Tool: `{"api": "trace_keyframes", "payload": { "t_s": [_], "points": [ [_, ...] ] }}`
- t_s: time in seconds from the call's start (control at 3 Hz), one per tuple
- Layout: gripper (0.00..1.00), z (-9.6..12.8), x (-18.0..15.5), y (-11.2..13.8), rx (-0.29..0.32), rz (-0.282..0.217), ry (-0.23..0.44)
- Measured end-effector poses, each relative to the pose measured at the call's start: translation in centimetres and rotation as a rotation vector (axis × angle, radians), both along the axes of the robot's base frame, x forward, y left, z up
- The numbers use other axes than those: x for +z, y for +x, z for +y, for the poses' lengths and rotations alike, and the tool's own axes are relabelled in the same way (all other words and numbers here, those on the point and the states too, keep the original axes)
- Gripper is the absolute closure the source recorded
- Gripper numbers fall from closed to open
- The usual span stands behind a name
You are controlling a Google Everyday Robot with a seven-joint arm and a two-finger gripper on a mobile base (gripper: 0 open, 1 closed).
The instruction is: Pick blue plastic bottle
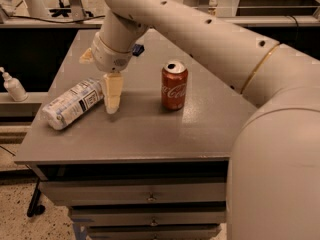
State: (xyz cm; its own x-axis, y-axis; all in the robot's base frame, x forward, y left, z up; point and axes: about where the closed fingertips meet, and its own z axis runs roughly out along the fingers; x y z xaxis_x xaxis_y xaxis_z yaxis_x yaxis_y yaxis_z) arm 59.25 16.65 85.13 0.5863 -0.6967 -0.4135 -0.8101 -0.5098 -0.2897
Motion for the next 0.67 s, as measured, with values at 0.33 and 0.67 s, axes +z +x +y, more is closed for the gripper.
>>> {"api": "trace_keyframes", "payload": {
  "t_s": [0.33, 0.67],
  "points": [
    [0.0, 1.9, -0.4, -0.8, 0.022, 0.036, -0.005],
    [0.16, 3.0, -0.8, -1.4, 0.044, 0.063, -0.009]
  ]
}}
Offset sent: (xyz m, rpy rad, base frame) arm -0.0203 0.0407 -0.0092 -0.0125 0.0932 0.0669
